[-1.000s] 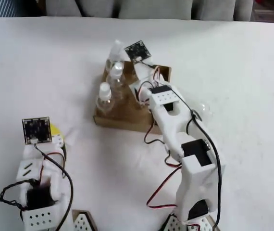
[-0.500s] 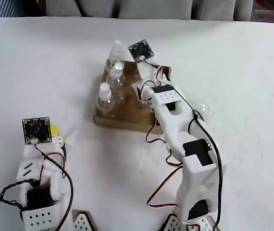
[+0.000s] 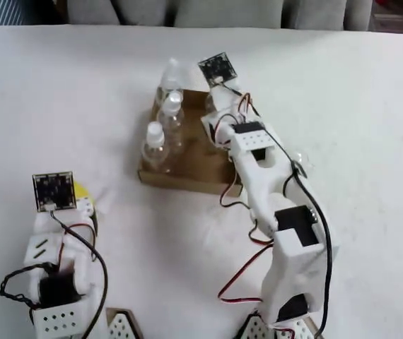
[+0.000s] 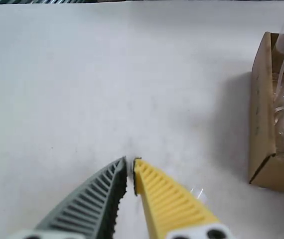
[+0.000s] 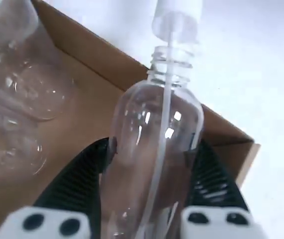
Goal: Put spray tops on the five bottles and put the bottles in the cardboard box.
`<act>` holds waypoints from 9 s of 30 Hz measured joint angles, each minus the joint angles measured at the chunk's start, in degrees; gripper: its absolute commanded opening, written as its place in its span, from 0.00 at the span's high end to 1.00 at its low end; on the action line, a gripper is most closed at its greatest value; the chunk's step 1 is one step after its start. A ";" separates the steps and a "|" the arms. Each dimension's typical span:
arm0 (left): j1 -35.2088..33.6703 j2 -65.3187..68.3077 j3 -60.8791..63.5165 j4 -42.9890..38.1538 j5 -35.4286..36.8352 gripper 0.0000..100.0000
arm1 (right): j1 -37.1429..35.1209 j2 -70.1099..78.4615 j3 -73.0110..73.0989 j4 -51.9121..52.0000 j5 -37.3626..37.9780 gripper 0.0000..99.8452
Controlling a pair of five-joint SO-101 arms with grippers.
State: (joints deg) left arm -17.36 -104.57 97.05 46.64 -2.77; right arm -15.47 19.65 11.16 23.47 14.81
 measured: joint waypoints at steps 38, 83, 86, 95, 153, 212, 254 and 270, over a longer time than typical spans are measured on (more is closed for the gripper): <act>0.00 0.00 0.00 0.00 0.00 0.96 | 0.62 -66.46 47.12 0.00 0.09 0.94; 29.01 75.16 -82.55 20.66 17.49 0.96 | -10.46 -122.11 72.00 12.75 -5.63 0.94; 26.73 77.19 -82.73 21.36 17.93 0.96 | -10.46 -122.11 72.00 12.92 -5.63 0.96; 25.93 68.57 -63.38 15.56 18.02 0.96 | -3.16 -122.46 72.00 13.27 -5.54 0.98; 31.47 75.87 -53.71 1.67 16.88 0.96 | -17.32 -122.46 67.60 21.89 -3.96 0.98; 70.68 1.05 0.00 -25.93 24.09 0.98 | -10.11 -122.46 67.60 15.65 -18.55 0.98; 67.69 1.14 0.00 -25.93 24.00 0.98 | -12.92 -122.46 52.75 42.90 -8.00 0.98; 67.43 0.97 0.00 -25.93 24.00 0.98 | -12.92 -122.46 53.19 41.58 -7.82 0.98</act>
State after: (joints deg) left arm 50.07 -103.60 97.05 20.70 21.23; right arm -28.40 -102.81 64.35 65.05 6.99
